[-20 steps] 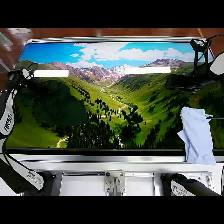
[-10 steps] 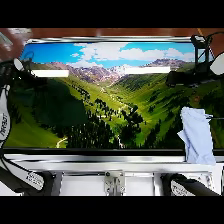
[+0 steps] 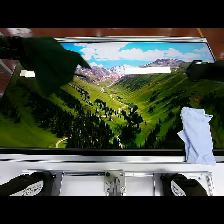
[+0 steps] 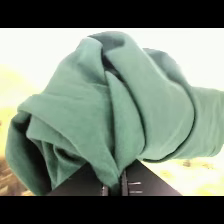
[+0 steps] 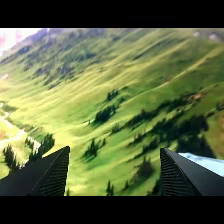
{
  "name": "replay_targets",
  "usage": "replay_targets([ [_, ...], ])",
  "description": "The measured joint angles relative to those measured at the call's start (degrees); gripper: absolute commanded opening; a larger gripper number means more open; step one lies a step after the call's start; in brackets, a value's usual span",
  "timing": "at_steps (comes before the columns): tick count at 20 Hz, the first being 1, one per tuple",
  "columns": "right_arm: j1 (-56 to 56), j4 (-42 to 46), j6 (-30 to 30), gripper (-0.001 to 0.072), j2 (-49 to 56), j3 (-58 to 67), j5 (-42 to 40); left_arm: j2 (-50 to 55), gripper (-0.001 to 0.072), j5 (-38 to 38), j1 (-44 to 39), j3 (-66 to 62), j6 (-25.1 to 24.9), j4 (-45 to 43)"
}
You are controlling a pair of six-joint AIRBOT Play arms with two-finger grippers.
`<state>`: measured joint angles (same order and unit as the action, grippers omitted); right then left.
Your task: Fold the shirts.
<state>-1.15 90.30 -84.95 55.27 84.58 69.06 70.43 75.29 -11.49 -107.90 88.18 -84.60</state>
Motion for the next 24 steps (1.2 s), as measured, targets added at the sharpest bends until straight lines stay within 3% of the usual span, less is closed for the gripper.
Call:
replay_targets([
  [6,0.0,3.02,-0.07,0.0689,-10.29,0.04,11.13,0.2,0.0033,-0.07,-18.08,3.91,2.54,4.11],
  [10,0.0,4.68,-0.11,0.0689,-12.24,-1.86,21.59,5.42,0.0033,-2.95,-29.29,11.89,3.58,4.79],
  [13,0.0,4.72,-1.03,0.0689,-12.66,-7.63,23.71,11.1,0.0054,-6.27,-35.58,18.97,4.37,5.01],
  [14,0.0,4.24,-1.55,0.0689,-12.72,-10.47,23.19,13.31,0.0306,-6.82,-36.98,20.57,4.98,5.16],
  [15,0.0,3.21,-2.21,0.0689,-12.74,-13.88,21.86,15.15,0.0686,-6.8,-37.81,21.62,5.9,5.18],
  [19,0.0,-3.34,-4.11,0.0689,-12.02,-26.1,13.42,18.21,0.0708,-3.89,-35.23,22.56,9.11,5.22],
  [24,4.07,-5.95,-0.46,0.068,-7.69,-30.86,8.87,11.3,0.0707,4.92,-19.82,20.94,8.33,5.09],
])
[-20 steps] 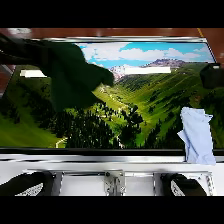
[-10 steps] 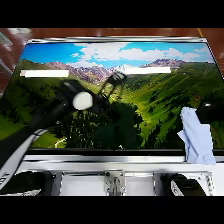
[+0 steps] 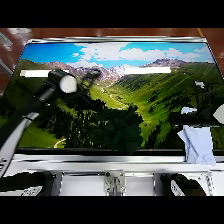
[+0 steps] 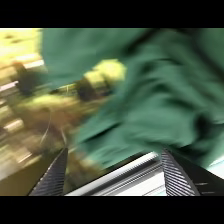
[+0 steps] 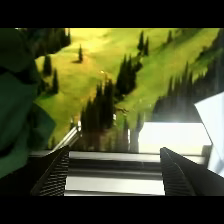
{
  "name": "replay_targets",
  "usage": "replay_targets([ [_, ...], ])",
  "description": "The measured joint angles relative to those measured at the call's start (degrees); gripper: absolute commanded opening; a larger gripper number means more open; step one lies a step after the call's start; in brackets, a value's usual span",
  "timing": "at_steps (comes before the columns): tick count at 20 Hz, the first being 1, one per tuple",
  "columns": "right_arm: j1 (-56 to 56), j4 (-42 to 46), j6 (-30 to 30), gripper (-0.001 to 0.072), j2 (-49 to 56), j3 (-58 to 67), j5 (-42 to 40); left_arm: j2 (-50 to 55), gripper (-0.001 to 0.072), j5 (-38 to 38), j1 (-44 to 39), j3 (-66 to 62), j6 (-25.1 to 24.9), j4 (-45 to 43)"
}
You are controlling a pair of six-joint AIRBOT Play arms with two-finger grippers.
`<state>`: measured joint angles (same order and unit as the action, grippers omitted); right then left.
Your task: Fold the shirts.
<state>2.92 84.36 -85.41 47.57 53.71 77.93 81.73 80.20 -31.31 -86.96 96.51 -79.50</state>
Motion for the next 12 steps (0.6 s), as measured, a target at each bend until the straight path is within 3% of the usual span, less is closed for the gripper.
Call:
replay_targets([
  [5,15.61,-9.99,6.86,0.0679,4.33,-6.47,0.57,-12.59,0.0706,4.33,15.23,12.92,-2.95,4.26],
  [9,21.53,-20.83,11.52,0.0679,5.25,-15.78,-0.37,-19.52,0.0705,-1.2,19.28,33.86,-4.72,13.94],
  [10,22.16,-22.32,12.31,0.0679,5.35,-17.62,-0.48,-20.17,0.0677,-4.07,19.43,38.84,-5.44,17.14],
  [11,22.53,-23.52,12.81,0.068,5.4,-18.86,-0.46,-20.52,0.0581,-7.04,19.12,43.15,-6.14,20.41],
  [12,22.91,-24.52,13.16,0.068,5.46,-19.89,-0.48,-20.63,0.0573,-9.68,18.38,46.36,-6.75,22.99],
])
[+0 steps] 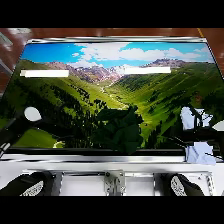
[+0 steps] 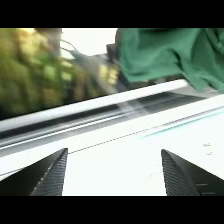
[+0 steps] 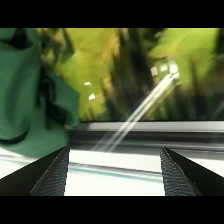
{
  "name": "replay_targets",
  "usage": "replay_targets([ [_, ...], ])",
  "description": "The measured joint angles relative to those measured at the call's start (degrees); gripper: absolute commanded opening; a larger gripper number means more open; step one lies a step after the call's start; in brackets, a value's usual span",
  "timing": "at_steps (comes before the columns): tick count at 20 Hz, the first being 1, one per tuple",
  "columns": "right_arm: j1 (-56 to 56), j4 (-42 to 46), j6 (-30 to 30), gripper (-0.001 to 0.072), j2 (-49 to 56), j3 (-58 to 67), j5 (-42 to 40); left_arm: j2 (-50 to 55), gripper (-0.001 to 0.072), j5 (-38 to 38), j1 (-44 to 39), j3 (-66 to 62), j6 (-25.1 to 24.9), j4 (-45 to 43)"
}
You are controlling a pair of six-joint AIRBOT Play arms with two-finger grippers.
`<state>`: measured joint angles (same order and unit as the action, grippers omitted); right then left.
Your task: Fold the shirts.
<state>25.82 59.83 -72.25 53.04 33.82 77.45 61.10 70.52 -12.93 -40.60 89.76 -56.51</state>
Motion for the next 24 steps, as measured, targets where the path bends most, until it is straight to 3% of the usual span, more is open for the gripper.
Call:
replay_targets([
  [6,0.76,-5.51,0.44,0.0679,0.11,-2.25,-0.57,4.63,0.06,-15.21,-5.86,8.33,-1.31,8.7],
  [15,0.81,-8.92,-0.98,0.0679,0.09,-5.99,-2.03,13.22,0.0558,-22.38,-7.48,8.92,-6.25,20.74],
  [17,0.83,-9.6,-0.98,0.0679,0.09,-8.02,-2.8,14.38,0.0219,-23.91,-7.63,8.66,-6.25,21.18],
  [18,0.81,-9.97,-0.96,0.0679,0.09,-8.92,-3.13,14.84,0.0136,-24.48,-7.61,8.5,-6.21,20.83],
  [19,0.81,-10.36,-0.85,0.0679,0.09,-9.77,-3.39,15.19,0.0116,-25.29,-7.58,8.17,-6.16,21.18],
  [20,0.83,-10.82,-0.79,0.0679,0.09,-10.67,-3.82,15.39,0.0045,-25.49,-7.52,7.82,-6.1,21.53],
  [21,0.83,-11.28,-0.7,0.0627,0.09,-11.56,-4.5,15.58,0.0034,-25.46,-7.52,7.43,-6.05,21.55],
  [22,0.81,-11.85,-0.59,0.0529,0.09,-12.39,-5.07,15.65,0.0034,-25.07,-7.52,6.95,-6.45,21.7],
  [24,0.81,-13.05,-0.02,0.0507,0.09,-13.92,-6.23,15.76,0.0034,-24.68,-7.54,6.05,-7.23,21.84],
])
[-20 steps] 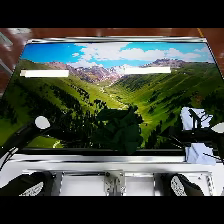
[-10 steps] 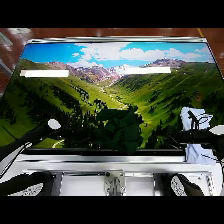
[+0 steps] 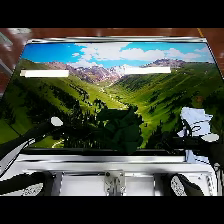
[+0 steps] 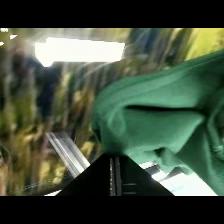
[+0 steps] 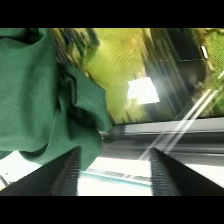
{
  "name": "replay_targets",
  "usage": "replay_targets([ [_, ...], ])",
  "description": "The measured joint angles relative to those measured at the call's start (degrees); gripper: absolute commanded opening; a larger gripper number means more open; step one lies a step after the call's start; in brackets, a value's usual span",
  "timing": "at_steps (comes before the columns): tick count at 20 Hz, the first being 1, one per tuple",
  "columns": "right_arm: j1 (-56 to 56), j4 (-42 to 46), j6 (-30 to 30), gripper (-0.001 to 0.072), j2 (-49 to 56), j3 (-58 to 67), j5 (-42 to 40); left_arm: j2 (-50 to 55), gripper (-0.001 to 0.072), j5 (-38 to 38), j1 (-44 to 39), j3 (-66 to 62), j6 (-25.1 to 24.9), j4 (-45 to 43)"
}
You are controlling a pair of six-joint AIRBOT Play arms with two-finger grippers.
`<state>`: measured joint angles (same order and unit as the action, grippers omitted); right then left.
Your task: Fold the shirts.
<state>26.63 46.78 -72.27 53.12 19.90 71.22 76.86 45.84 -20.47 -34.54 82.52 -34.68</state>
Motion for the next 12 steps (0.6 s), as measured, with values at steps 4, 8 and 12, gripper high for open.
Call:
replay_targets([
  [4,-1.33,-1.4,0.57,0.0666,0.02,-1.57,-2.45,-0.13,0.0034,0.48,0.0,-1.33,-1.6,0.04],
  [8,-10.58,-2.51,-1.57,0.0664,1.86,-2.01,-8.31,-0.59,0.0034,1.07,0.0,-1.75,-2.84,-0.02],
  [12,-18.82,-5.68,-2.56,0.0593,7.63,-2.1,-14.19,-2.71,0.0034,1.7,0.04,-1.86,-3.65,-0.02],
])
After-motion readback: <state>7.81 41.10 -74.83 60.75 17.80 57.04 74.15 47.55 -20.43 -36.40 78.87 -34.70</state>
